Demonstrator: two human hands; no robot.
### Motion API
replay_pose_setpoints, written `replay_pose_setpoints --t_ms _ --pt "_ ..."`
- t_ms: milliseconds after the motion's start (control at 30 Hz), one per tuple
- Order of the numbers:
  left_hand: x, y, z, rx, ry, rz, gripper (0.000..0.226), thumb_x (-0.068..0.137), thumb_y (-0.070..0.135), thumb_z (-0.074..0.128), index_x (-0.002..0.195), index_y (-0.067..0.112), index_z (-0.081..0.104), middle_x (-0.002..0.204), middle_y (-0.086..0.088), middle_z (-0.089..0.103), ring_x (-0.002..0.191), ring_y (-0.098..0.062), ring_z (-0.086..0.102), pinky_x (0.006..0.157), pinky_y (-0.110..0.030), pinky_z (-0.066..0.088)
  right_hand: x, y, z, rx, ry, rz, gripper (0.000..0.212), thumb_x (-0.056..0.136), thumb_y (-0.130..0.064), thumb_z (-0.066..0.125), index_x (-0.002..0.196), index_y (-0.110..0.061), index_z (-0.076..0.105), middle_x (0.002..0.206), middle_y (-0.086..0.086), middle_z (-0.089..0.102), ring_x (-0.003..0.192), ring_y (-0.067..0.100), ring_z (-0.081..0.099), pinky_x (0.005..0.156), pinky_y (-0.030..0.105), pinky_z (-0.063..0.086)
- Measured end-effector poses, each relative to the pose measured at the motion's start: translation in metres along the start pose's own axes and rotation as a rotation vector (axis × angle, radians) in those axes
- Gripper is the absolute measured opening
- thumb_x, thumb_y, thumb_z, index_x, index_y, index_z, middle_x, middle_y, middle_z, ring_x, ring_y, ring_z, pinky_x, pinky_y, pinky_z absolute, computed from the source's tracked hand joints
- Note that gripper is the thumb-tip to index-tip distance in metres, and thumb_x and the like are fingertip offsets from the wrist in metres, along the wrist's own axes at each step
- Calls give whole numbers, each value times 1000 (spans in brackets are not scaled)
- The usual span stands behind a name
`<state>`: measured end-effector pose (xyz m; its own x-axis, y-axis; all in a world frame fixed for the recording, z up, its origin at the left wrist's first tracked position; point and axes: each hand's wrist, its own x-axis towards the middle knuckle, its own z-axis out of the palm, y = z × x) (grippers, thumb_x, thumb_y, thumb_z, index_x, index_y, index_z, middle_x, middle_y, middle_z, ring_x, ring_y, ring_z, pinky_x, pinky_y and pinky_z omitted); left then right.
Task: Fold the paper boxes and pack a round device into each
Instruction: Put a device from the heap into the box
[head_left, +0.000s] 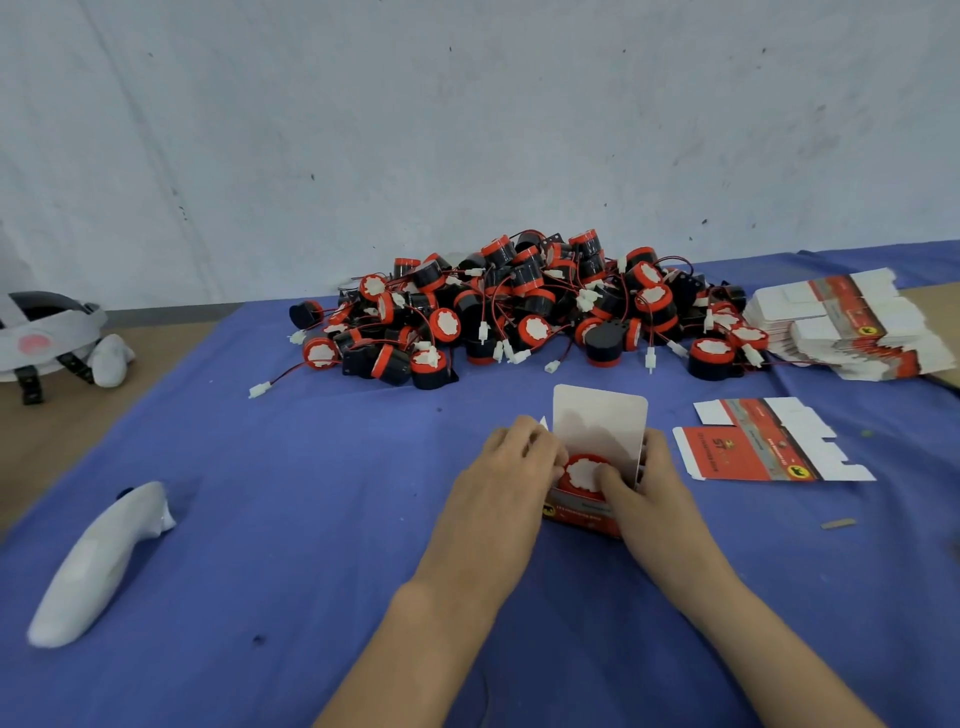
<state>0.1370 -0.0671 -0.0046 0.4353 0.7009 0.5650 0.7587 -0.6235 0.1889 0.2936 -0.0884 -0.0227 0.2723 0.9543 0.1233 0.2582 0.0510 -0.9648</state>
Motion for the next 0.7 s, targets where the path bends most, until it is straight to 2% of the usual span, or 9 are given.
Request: replay_pose_setpoints --t_ms 67,167,267,433,533,633,700 --pt "-1 -2 3 25 1 -8 39 76 -3 77 101 21 58 105 6 43 86 -11 51 50 -21 48 -2 -1 1 -6 -12 1 24 98 -18 56 102 -39 45 104 -18 64 92 2 64 59 14 47" --pt "2 -1 1 120 94 -3 38 68 2 85 94 20 63 96 4 49 79 -14 50 54 -18 35 -3 -1 1 -15 -17 -5 23 98 -21 57 101 -41 44 103 -17 64 90 1 65 57 13 47" --pt "6 1 0 193 173 27 37 65 4 86 91 22 66 87 4 55 77 -17 49 61 -24 40 -1 -1 1 -22 -23 -8 24 98 -22 57 101 -42 44 103 -18 64 88 -2 64 58 13 47" --pt "3 6 2 200 88 45 48 55 -6 78 92 23 70 78 7 62 73 -19 54 63 -29 49 -1 1 0 -9 -36 -19 26 99 -18 56 101 -41 43 105 -20 62 85 -17 60 57 7 47" --pt "2 7 2 217 -3 14 51 67 -3 69 108 28 67 81 10 65 75 -16 52 68 -26 42 -1 2 -1 -12 -38 -24 26 99 -19 56 102 -42 44 106 -21 63 87 -14 61 59 8 48" --pt "1 6 1 181 -47 37 58 83 2 55 131 33 54 100 9 70 80 -17 54 70 -24 32 0 2 -2 2 -42 -33 26 99 -19 56 103 -43 44 108 -21 62 91 -7 63 61 9 50" --pt "1 6 -2 167 -61 45 57 87 7 51 137 34 47 103 8 69 78 -17 57 67 -25 30 -1 1 -1 -4 -43 -38 27 99 -20 55 103 -44 43 109 -22 62 95 -3 64 63 13 50"
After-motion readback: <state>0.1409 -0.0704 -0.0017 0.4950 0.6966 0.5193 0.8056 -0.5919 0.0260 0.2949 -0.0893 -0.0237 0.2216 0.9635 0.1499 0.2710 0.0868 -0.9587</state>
